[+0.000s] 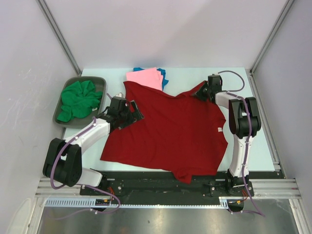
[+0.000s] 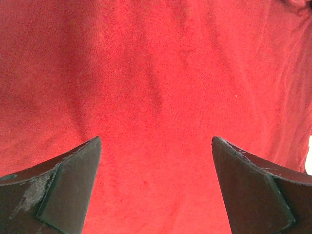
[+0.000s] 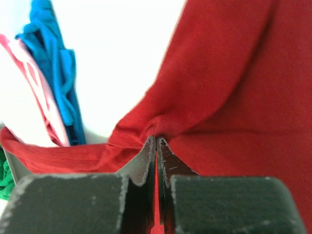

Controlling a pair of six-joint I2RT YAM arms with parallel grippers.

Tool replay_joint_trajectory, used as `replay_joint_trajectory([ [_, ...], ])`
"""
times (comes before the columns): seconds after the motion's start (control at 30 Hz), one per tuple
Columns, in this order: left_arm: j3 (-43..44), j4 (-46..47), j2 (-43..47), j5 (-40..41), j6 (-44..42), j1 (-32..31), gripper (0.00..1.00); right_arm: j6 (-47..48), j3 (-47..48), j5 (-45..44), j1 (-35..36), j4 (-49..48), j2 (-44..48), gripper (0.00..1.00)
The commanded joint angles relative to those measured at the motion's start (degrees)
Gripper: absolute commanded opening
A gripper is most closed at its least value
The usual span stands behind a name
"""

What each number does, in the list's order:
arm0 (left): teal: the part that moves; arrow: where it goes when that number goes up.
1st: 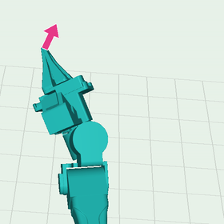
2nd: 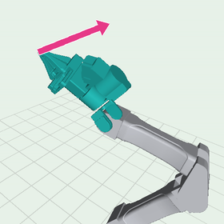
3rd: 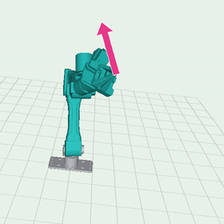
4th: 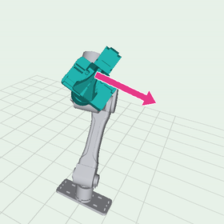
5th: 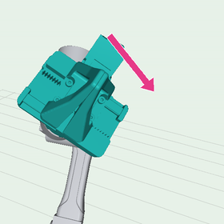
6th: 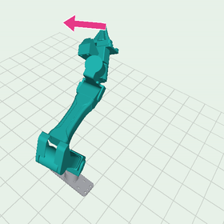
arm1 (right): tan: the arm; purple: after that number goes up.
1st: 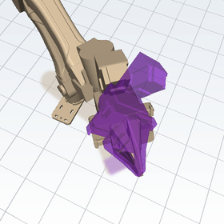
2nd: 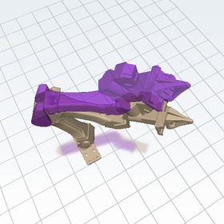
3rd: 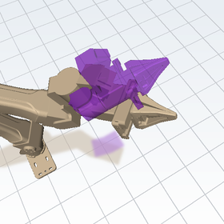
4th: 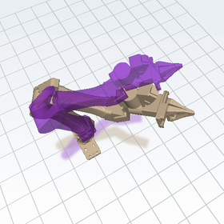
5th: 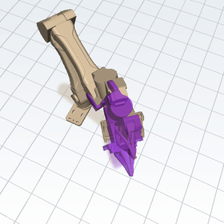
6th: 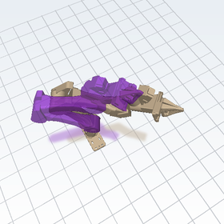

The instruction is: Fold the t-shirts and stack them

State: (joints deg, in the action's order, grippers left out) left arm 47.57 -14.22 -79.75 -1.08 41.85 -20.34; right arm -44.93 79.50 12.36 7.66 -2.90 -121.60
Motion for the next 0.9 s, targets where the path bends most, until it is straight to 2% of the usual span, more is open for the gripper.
replay_joint_trajectory([
  [0.0,-0.4,1.4,-0.2,0.8,-1.5,0.1,1.00,3.0,8.1,1.1,2.2,-3.3,-1.9,0.00],
  [0.17,-0.5,1.2,-0.3,0.9,-1.7,0.1,1.00,4.0,20.3,4.4,5.9,-5.6,-6.4,0.00],
  [0.23,-0.5,1.2,-0.3,0.9,-1.8,0.1,1.00,4.5,25.1,5.2,7.3,-5.7,-10.9,0.00],
  [0.27,-0.3,1.0,-0.3,0.8,-1.9,0.2,1.00,4.8,31.7,5.9,8.2,-4.8,-13.3,0.18],
  [0.3,-0.2,0.9,-0.5,0.9,-1.9,0.2,1.00,4.8,34.7,6.1,8.5,-3.3,-17.1,0.45],
  [0.33,-0.1,0.9,-0.5,0.9,-2.0,0.2,1.00,4.5,37.9,5.9,8.6,-0.4,-18.8,0.66],
  [0.37,-0.1,0.6,-0.6,0.9,-2.0,0.2,1.00,3.7,39.6,5.1,8.5,-0.1,-19.5,0.99],
  [0.4,-0.2,0.5,-0.5,1.0,-2.1,0.2,1.00,2.7,38.1,5.0,8.2,-1.1,-19.4,1.00],
  [0.43,-0.4,0.6,-0.3,0.9,-2.2,0.2,1.00,1.9,35.7,4.6,7.9,-6.1,-16.9,1.00],
  [0.47,-0.8,1.0,-0.1,0.8,-2.2,0.2,1.00,1.3,28.9,3.1,7.6,-9.2,-15.2,1.00],
  [0.53,-1.2,1.1,-0.1,0.9,-2.0,0.2,1.00,0.5,23.3,2.5,6.3,-16.6,-9.4,0.99],
  [0.6,-1.4,1.0,0.2,0.6,-2.0,0.2,1.00,0.5,15.6,2.5,4.4,-18.7,-5.1,1.00],
  [0.67,-1.9,0.7,1.3,0.2,-1.9,0.1,1.00,1.9,9.9,1.2,3.2,-19.3,3.0,1.00],
  [0.73,-2.4,0.2,3.1,0.4,-2.0,0.1,1.00,6.7,3.6,-0.4,2.3,-15.1,9.3,1.00],
  [0.87,-3.1,-3.9,6.1,0.8,-2.2,0.0,1.00,16.1,0.1,-7.7,3.4,0.5,24.7,1.00],
])
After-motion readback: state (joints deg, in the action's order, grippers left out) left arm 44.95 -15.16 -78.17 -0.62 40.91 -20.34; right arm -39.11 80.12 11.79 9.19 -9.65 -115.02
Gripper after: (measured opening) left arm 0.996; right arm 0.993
